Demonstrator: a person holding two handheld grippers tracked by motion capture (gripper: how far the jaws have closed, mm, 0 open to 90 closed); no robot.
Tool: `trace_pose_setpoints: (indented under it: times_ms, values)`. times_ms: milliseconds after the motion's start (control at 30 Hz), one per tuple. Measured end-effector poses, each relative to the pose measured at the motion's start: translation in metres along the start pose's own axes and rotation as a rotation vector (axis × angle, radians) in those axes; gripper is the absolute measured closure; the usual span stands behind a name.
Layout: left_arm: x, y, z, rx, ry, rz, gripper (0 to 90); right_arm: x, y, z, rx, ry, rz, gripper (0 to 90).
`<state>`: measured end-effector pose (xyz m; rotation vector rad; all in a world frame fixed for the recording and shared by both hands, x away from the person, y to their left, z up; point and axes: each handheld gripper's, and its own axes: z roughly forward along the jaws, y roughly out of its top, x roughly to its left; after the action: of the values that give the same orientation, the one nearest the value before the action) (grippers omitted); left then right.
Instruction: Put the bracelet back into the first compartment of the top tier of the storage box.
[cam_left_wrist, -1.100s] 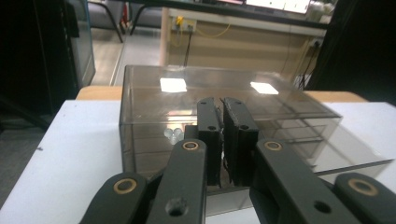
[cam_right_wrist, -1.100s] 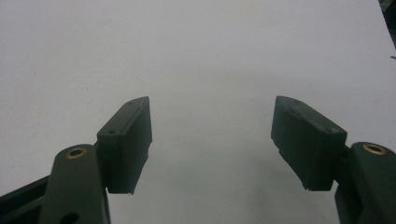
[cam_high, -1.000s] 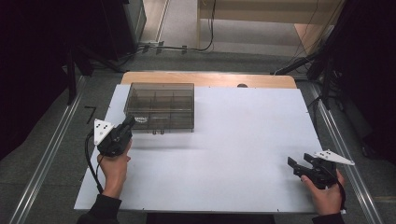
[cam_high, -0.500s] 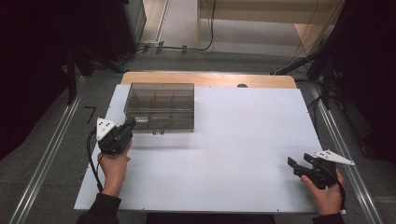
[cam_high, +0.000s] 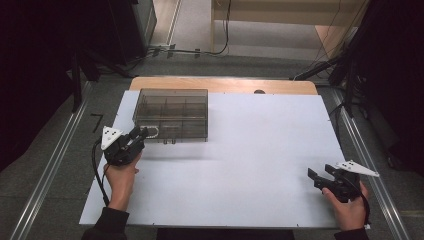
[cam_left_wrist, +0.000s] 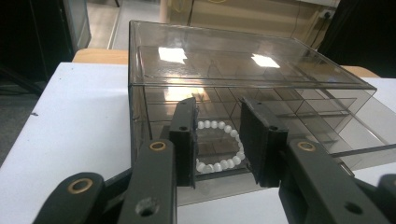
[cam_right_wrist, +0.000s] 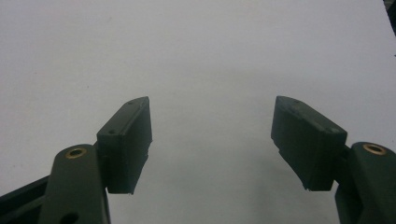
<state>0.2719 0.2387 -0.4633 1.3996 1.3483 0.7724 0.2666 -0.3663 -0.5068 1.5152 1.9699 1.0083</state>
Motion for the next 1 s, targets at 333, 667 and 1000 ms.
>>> trace_pose_setpoints:
  times_ms: [333, 667, 1000]
  values:
    - [0.0007, -0.0007, 0.0003, 0.004, 0.023, 0.014, 54.2, -0.0002, 0.0000, 0.0002, 0.002, 0.002, 0.000, 27.3]
    - [0.0009, -0.0005, -0.0008, -0.006, 0.063, 0.031, 39.2, -0.0002, 0.0000, 0.0001, 0.002, 0.002, -0.001, 27.3]
    - [-0.0005, -0.0005, -0.0021, 0.000, 0.080, 0.039, 29.3, -0.0003, -0.0002, -0.0004, 0.001, 0.002, 0.000, 27.3]
